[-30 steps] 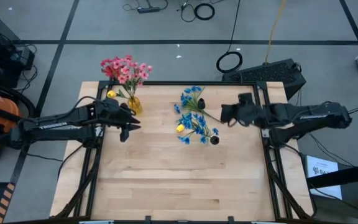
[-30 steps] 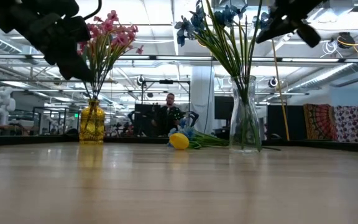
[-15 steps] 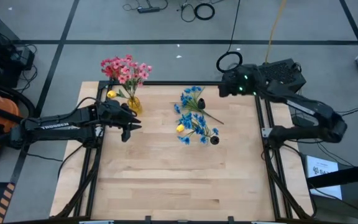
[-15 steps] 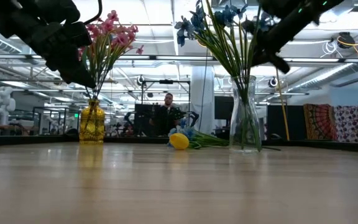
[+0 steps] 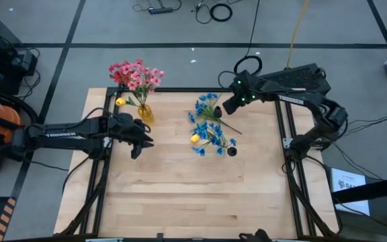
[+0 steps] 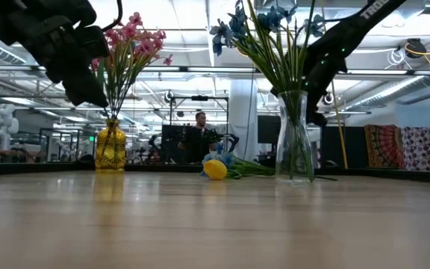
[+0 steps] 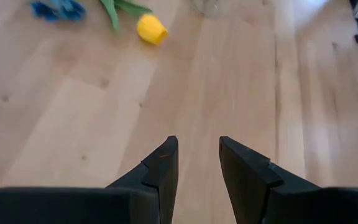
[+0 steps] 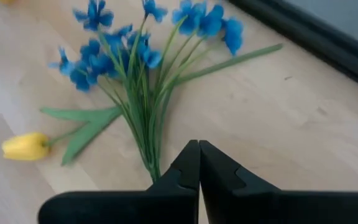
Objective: Sort flowers into vase by color
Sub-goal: Put the blue flowers into the transparent vase
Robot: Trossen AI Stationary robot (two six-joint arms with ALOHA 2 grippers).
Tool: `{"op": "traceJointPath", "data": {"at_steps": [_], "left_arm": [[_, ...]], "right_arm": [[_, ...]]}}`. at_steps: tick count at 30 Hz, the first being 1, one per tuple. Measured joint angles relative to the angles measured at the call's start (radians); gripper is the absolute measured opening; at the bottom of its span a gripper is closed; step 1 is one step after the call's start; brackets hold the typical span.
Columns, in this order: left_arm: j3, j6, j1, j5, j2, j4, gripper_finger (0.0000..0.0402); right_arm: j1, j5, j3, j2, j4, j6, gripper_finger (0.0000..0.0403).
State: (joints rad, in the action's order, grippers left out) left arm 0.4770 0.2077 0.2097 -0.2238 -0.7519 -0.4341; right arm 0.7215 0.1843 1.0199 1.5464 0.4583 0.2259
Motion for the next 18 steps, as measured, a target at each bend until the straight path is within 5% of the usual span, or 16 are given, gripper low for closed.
{"op": "traceJointPath", "data": {"at_steps": [14,18], "left_arm": [[0.0,0.128,-0.216,0.151,-0.104,0.035,0.0122],[0.0,0.128,-0.218,0.193,-0.104,0.038,0.0122]], "right_arm": [[-0.074,-0.008,0.0,0.097,-0.04,-0.133,0.0035],[-0.13,-0.12,0.0,0.106,-0.052,-0.212,0.0071]]}}
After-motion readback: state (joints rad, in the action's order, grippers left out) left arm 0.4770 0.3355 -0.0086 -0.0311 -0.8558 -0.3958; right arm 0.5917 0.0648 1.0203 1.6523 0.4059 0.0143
